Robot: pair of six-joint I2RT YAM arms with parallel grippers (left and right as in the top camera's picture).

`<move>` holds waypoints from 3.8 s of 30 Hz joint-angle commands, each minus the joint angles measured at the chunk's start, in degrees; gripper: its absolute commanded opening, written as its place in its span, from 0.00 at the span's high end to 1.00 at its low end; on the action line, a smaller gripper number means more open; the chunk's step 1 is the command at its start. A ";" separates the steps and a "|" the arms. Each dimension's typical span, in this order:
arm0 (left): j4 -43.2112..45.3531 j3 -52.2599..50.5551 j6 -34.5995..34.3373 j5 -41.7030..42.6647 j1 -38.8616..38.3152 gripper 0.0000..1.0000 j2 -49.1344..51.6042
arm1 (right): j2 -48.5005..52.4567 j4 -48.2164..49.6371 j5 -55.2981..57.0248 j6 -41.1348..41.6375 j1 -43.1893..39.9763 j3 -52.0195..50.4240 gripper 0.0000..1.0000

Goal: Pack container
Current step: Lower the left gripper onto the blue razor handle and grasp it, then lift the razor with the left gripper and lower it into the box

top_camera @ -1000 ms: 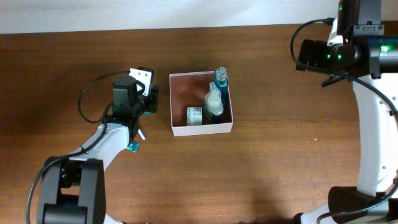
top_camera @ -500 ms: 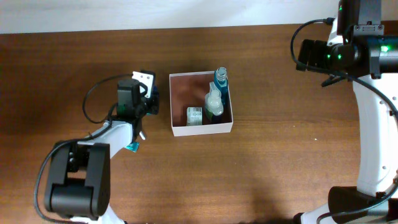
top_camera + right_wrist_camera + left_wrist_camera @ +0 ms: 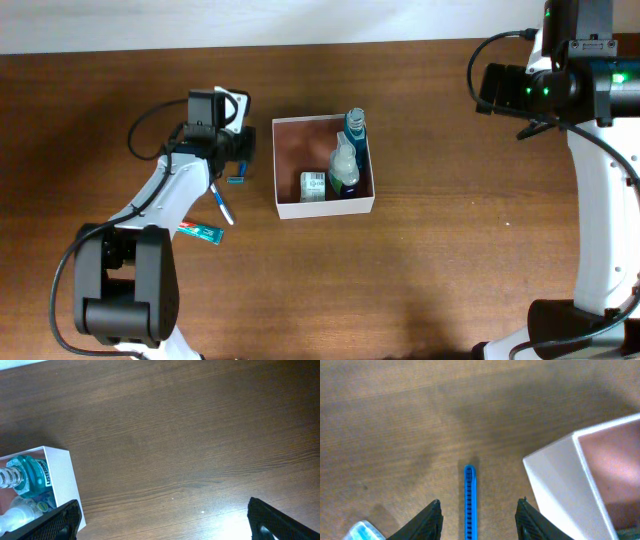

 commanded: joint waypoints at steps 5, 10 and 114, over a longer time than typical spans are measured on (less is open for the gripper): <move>-1.79 0.85 0.63 -0.17 0.15 0.51 3.23 | 0.09 0.13 0.70 -0.31 -0.22 0.11 0.01; -3.98 3.91 0.24 2.78 1.25 0.52 6.84 | 0.09 0.13 0.70 -0.33 -0.22 0.11 0.01; -11.02 5.38 -13.31 5.05 -8.20 0.99 -8.44 | 0.09 0.13 0.70 -0.31 -0.22 0.11 0.01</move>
